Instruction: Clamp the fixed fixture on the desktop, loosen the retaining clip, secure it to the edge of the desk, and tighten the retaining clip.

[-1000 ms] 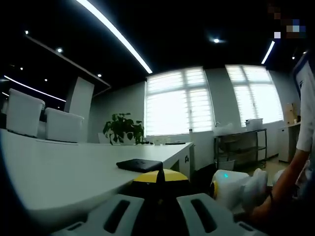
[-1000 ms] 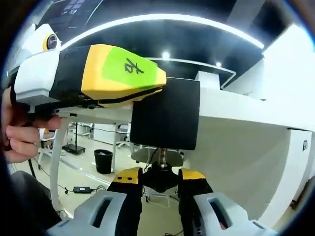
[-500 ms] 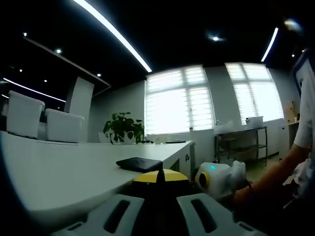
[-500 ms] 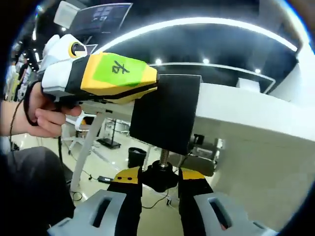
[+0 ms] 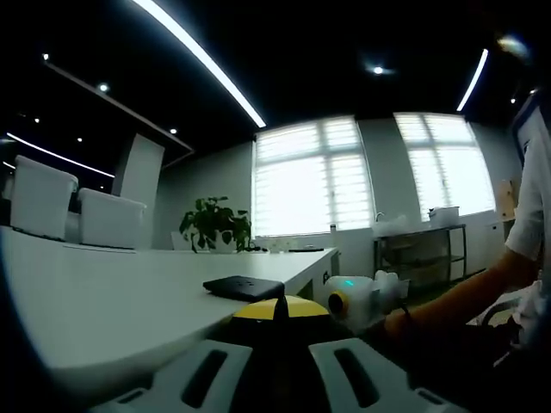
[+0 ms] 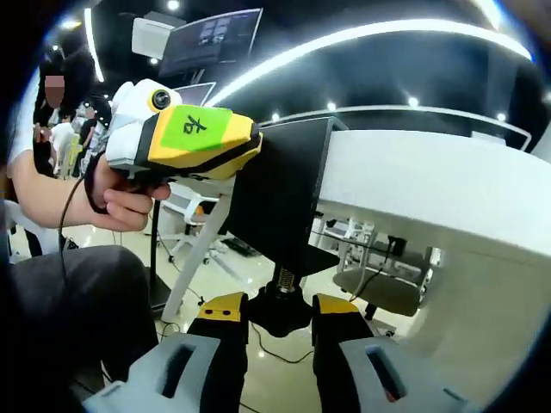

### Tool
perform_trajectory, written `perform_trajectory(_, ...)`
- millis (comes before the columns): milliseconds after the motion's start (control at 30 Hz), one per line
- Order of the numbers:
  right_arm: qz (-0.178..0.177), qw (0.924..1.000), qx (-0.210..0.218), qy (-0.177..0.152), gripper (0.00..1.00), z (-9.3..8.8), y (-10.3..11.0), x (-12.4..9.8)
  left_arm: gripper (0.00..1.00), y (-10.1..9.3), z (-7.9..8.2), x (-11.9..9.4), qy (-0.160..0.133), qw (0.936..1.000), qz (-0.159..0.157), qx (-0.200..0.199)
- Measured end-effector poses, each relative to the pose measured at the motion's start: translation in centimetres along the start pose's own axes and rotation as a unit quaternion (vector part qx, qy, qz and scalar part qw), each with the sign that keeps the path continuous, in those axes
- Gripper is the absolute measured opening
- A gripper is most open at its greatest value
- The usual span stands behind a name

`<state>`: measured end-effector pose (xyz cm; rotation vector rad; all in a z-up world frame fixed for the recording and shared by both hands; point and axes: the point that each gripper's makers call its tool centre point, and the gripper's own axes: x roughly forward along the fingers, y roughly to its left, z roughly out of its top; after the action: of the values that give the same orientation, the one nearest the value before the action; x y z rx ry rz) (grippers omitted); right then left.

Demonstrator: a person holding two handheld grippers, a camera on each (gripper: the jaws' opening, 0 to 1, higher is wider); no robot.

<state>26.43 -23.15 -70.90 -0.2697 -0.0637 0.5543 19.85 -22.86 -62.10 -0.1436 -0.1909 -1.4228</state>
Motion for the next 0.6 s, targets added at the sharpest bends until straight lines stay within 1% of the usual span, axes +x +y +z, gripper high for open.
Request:
perform_trajectory(100,-0.006,1.0000,-0.004,0.001,0.28,0.0,-0.1,0.0,0.03,0.0,0.0,0.0,0.000,1.0000,0.000,0.000)
perform_trajectory(133,-0.017,0.9998,-0.004,0.004,0.28,-0.1,-0.2,-0.1,0.03,0.0,0.0,0.0,0.000,1.0000,0.000,0.001)
perform_trajectory(167,-0.035,0.9994,0.004,0.000,0.29,-0.1,-0.3,-0.4,0.03,0.0,0.0,0.0,0.001,1.0000,0.000,0.001)
perform_trajectory(200,-0.043,0.9991,0.004,-0.001,0.31,-0.1,-0.4,-0.5,0.03,0.1,0.0,0.0,0.001,1.0000,0.000,0.002)
perform_trajectory(233,-0.061,0.9981,0.009,-0.004,0.34,-0.2,-0.6,-0.8,0.03,0.1,0.0,0.0,0.000,1.0000,0.001,0.002)
perform_trajectory(267,-0.078,0.9967,0.022,-0.008,0.37,-0.3,-0.7,-1.0,0.03,0.1,0.0,0.0,0.000,1.0000,0.002,0.002)
perform_trajectory(300,-0.091,0.9956,0.023,-0.002,0.38,-0.6,-0.7,-1.3,0.03,0.1,0.0,0.0,0.000,1.0000,0.002,0.003)
perform_trajectory(333,-0.106,0.9941,0.024,-0.002,0.38,-0.8,-0.8,-1.7,0.03,0.2,0.0,0.0,0.000,1.0000,0.002,0.003)
perform_trajectory(367,-0.125,0.9915,0.034,-0.002,0.38,-1.2,-1.3,-2.0,0.03,0.2,0.0,0.0,-0.001,1.0000,0.002,0.002)
perform_trajectory(400,-0.143,0.9888,0.043,0.002,0.38,-1.6,-1.3,-2.5,0.03,0.2,0.0,0.0,-0.001,1.0000,0.002,0.002)
perform_trajectory(433,-0.162,0.9851,0.057,0.003,0.38,-2.0,-1.0,-3.1,0.03,0.2,0.0,0.0,-0.001,1.0000,0.002,0.001)
perform_trajectory(500,-0.192,0.9796,0.060,0.008,0.38,-2.4,-0.3,-4.0,0.03,0.2,0.0,0.0,-0.001,1.0000,0.003,0.001)
perform_trajectory(600,-0.219,0.9726,0.077,0.017,0.39,-2.9,1.4,-4.8,0.03,0.2,0.0,0.1,-0.002,1.0000,0.003,0.001)
